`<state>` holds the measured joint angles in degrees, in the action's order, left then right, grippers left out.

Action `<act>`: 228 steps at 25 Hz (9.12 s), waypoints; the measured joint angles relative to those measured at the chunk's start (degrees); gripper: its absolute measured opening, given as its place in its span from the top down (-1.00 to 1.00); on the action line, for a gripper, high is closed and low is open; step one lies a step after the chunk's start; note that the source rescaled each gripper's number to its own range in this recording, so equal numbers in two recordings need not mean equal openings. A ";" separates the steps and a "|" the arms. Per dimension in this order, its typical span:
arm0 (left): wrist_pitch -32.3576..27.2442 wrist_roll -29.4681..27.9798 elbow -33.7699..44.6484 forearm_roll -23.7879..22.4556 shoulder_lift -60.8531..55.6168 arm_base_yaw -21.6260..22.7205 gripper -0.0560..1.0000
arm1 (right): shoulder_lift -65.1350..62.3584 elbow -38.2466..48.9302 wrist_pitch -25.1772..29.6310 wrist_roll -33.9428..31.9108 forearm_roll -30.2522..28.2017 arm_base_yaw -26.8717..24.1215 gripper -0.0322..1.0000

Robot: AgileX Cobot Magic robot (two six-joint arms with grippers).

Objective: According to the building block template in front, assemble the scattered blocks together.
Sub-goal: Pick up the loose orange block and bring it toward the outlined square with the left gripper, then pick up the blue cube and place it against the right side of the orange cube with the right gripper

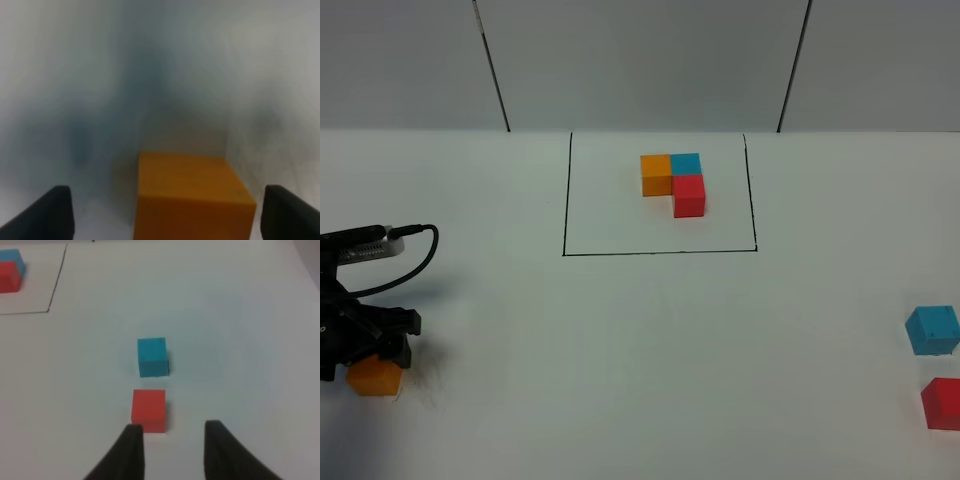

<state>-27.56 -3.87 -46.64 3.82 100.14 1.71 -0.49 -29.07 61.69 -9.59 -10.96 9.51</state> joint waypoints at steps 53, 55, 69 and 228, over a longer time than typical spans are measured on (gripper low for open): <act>-28.70 55.88 -54.84 -1.72 27.68 -39.71 0.86 | 0.00 0.00 0.00 0.00 0.00 0.00 0.94; -28.65 56.32 -54.84 -1.72 28.38 -39.71 0.86 | 0.00 0.00 0.00 0.00 0.00 0.00 0.94; -26.95 56.73 -54.84 -1.67 31.25 -39.71 0.86 | 0.00 0.00 0.00 0.00 0.00 0.00 0.94; -33.52 -4.26 17.66 -10.18 -100.61 -2.99 -0.38 | 24.04 -7.15 -0.83 -2.99 -2.41 0.00 -0.99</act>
<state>-61.09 -8.13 -28.98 -6.36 -0.47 -1.28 23.54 -36.23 60.86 -12.57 -13.37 9.51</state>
